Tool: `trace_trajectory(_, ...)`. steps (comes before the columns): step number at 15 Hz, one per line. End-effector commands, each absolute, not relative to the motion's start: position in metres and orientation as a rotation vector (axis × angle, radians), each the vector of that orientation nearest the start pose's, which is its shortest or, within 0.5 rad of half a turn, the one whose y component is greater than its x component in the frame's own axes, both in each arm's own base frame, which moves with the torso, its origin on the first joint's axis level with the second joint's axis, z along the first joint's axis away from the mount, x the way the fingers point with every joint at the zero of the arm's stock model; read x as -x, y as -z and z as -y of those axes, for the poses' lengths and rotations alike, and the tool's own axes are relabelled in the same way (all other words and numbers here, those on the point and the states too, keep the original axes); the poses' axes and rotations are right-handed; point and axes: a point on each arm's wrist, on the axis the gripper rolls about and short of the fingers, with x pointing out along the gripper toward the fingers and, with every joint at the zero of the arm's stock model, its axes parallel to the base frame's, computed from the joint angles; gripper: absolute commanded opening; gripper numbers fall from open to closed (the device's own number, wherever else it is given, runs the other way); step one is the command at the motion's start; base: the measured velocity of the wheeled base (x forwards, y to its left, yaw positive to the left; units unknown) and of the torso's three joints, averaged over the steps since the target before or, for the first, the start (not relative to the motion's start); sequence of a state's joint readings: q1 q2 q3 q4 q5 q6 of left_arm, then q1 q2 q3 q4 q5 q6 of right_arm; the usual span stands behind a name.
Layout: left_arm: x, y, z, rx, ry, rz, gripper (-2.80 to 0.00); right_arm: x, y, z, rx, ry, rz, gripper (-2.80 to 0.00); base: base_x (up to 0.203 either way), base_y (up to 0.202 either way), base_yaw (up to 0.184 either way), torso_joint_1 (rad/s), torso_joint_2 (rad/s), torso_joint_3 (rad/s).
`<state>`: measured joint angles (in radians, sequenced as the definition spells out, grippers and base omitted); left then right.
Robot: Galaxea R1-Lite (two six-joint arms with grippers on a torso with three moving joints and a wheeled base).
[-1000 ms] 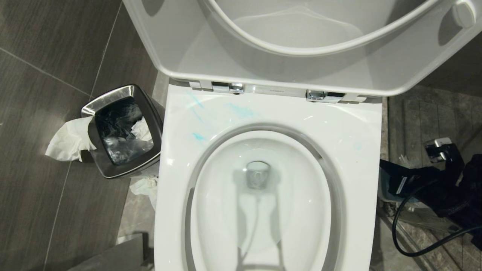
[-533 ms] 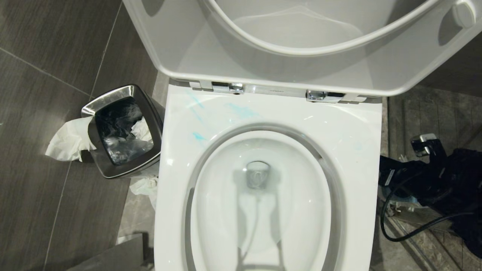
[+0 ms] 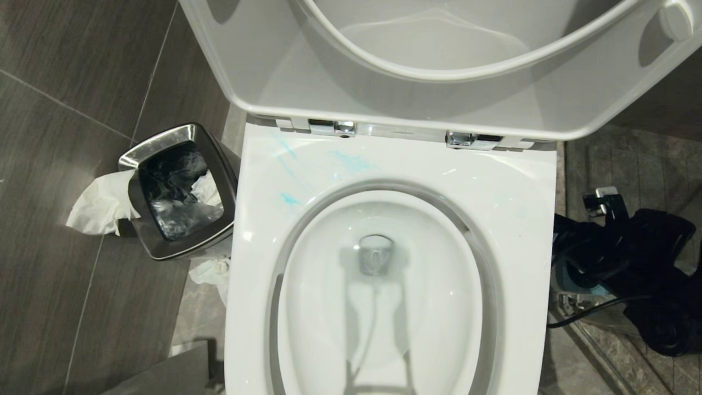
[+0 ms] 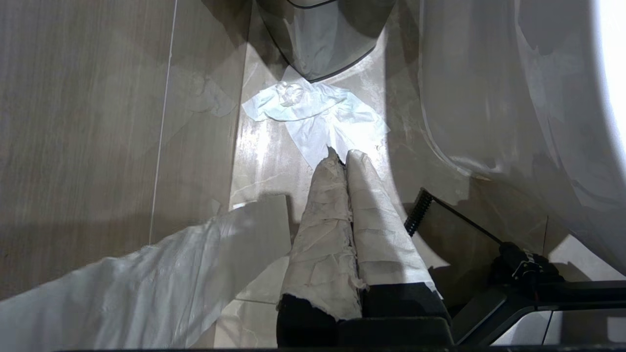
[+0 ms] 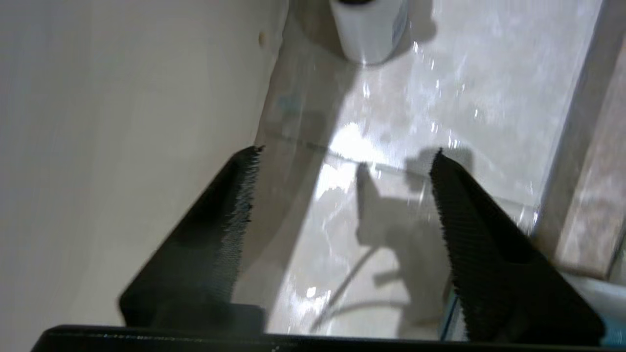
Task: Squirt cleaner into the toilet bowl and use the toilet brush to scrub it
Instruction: Pour in the cleaning agent
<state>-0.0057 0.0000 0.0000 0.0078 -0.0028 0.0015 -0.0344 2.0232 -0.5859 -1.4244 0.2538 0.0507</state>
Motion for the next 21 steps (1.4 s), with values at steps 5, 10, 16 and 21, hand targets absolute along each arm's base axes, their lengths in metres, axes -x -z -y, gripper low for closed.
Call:
trace_trajectory(5, 0.023, -0.074, 0.000, -0.002, 0.009, -0.009, -2.80, -0.351, -0.083, -0.014, 0.041, -0.241, -0.010, 0.00, 0.000, 0.000, 0.000, 0.000, 0.00, 0.000)
trace_trajectory(10, 0.023, -0.074, 0.000, -0.002, 0.009, -0.009, -2.80, -0.376, -0.080, -0.012, 0.089, -0.147, 0.032, 0.00, 0.000, 0.000, 0.000, 0.000, 0.00, 0.000)
trace_trajectory(16, 0.023, -0.074, 0.000, -0.002, 0.008, -0.009, -2.80, -0.408, -0.082, -0.015, 0.118, -0.089, 0.126, 0.00, 0.000, 0.000, 0.000, 0.000, 0.00, 0.000)
trace_trajectory(21, 0.023, -0.074, 0.000, -0.002, 0.009, -0.009, -2.80, -0.428, -0.094, -0.028, 0.106, -0.112, 0.219, 0.00, 0.000, 0.000, 0.000, 0.000, 0.00, 0.000)
